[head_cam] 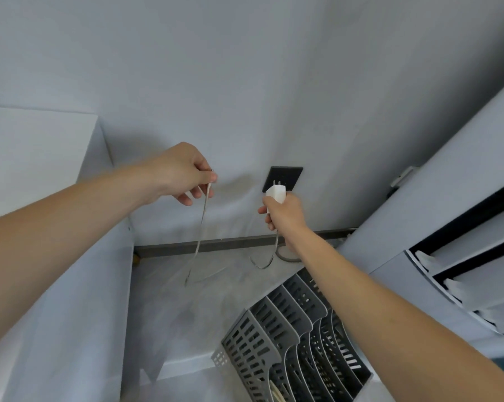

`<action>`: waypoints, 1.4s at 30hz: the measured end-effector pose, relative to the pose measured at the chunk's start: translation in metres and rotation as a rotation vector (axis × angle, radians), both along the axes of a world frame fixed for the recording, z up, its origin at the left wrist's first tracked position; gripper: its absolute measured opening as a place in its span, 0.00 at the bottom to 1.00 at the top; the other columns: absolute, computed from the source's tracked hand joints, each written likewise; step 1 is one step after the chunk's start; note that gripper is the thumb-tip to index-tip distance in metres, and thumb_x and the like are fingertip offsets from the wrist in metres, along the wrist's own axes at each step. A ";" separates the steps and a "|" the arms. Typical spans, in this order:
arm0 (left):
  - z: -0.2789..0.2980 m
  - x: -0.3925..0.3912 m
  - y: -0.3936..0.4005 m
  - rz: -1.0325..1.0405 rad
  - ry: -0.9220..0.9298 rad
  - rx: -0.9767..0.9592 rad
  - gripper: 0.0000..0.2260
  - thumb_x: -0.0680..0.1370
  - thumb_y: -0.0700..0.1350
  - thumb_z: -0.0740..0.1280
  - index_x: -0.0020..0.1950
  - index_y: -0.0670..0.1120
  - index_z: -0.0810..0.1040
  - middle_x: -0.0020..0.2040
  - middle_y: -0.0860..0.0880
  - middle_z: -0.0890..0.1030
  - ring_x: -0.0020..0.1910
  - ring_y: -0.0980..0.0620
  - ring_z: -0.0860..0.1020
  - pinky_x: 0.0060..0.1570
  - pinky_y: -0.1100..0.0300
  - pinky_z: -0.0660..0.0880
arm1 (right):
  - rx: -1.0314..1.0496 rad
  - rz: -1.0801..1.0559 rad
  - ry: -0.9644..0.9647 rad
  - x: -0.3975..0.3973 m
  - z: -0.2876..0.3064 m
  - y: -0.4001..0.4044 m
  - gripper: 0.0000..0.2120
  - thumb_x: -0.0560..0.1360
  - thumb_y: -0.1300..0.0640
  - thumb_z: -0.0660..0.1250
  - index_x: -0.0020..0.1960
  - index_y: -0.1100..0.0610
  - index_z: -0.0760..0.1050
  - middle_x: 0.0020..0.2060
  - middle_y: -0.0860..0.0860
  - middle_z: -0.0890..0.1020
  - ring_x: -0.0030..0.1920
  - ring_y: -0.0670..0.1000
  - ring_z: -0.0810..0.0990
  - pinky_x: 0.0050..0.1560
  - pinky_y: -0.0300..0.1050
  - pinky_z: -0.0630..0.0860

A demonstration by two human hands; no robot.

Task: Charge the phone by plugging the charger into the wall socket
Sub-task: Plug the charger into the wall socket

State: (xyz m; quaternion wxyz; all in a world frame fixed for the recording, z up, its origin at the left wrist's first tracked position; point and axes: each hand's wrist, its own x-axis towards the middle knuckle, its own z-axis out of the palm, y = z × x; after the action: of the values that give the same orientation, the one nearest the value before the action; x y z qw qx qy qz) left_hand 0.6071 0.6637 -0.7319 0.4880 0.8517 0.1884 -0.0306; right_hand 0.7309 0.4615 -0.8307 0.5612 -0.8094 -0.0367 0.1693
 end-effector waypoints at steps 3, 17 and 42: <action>-0.004 0.005 0.004 -0.001 -0.026 0.053 0.07 0.82 0.43 0.67 0.48 0.43 0.84 0.40 0.46 0.86 0.36 0.52 0.78 0.24 0.65 0.76 | -0.081 -0.070 -0.064 0.020 -0.009 0.000 0.10 0.80 0.55 0.68 0.59 0.59 0.76 0.44 0.57 0.84 0.33 0.49 0.78 0.28 0.41 0.75; -0.015 0.011 0.027 -0.072 -0.007 0.448 0.10 0.82 0.43 0.65 0.44 0.48 0.83 0.38 0.53 0.85 0.34 0.59 0.76 0.36 0.61 0.69 | -0.191 -0.132 -0.199 0.057 -0.027 0.003 0.09 0.79 0.49 0.71 0.48 0.53 0.75 0.46 0.60 0.86 0.49 0.61 0.85 0.51 0.60 0.85; -0.016 0.011 0.028 -0.062 -0.043 0.460 0.10 0.82 0.45 0.65 0.43 0.51 0.82 0.37 0.54 0.85 0.33 0.60 0.76 0.35 0.60 0.67 | -0.301 0.014 -0.246 0.083 -0.026 0.002 0.21 0.80 0.49 0.70 0.64 0.65 0.75 0.55 0.62 0.82 0.54 0.61 0.82 0.41 0.44 0.74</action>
State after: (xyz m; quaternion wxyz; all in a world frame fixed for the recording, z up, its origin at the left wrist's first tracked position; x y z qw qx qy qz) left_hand 0.6177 0.6918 -0.7482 0.2837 0.9464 0.1534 0.0164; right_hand 0.8135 0.4640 -0.8570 0.4240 -0.8984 -0.0849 0.0768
